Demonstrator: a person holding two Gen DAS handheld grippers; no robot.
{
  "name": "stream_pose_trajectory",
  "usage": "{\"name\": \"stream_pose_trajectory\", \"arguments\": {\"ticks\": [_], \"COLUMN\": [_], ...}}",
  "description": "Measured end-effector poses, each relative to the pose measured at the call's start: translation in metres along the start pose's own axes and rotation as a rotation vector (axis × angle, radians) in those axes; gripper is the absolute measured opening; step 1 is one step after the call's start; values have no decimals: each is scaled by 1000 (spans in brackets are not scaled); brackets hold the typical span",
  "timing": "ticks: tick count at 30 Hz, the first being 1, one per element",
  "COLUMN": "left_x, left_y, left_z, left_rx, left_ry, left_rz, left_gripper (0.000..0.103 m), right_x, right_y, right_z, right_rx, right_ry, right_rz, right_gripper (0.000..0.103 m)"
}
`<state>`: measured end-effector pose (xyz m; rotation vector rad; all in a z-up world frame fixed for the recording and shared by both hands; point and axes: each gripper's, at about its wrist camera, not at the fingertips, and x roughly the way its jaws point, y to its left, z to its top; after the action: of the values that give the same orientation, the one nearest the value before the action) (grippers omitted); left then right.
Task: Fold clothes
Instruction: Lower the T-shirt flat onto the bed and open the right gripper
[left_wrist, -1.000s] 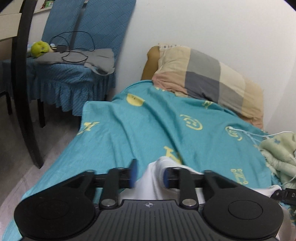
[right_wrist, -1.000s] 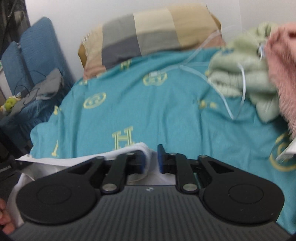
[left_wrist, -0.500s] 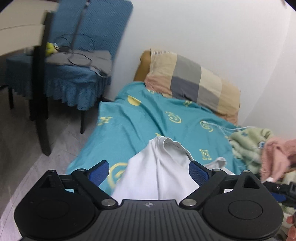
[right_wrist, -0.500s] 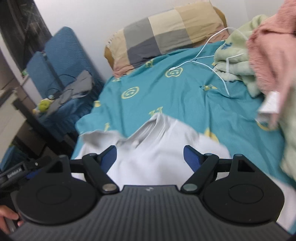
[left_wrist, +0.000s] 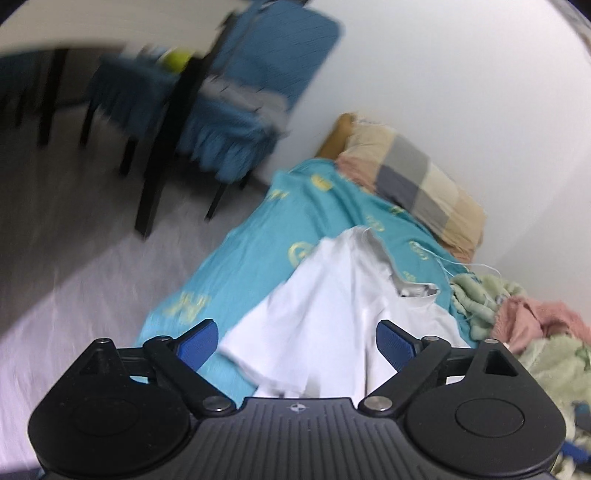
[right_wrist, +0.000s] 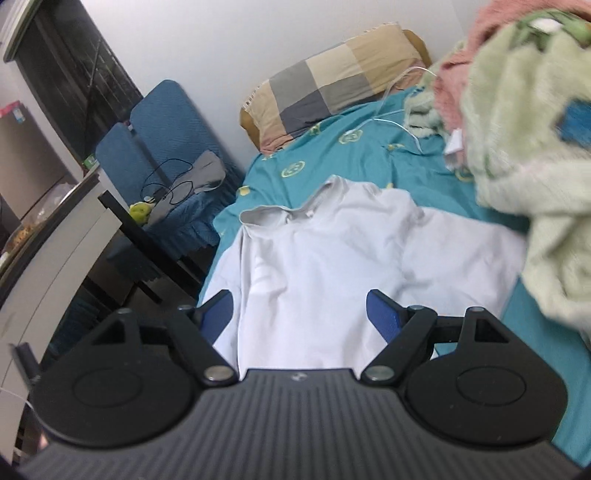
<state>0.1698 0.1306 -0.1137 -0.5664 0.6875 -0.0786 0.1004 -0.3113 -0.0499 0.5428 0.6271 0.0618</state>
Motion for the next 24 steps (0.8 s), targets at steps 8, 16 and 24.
{"name": "stream_pose_trajectory", "arguments": {"ticks": [8,16,24], "left_x": [44,87,87], "left_y": [41,44,16], "left_z": [-18,-15,45], "left_rx": [-185,-167,52], "left_ry": [35,48,-43], "left_rz": [14,-57,67], "left_gripper": [73,15,4], "right_x": [16,52,62], "right_y": [-21,-34,-38], "right_z": [3,9,10], "right_rx": [87,137,151], "right_ry": [-27,14,34], "right_rz": [30,30,16], "right_gripper": [81,81,81]}}
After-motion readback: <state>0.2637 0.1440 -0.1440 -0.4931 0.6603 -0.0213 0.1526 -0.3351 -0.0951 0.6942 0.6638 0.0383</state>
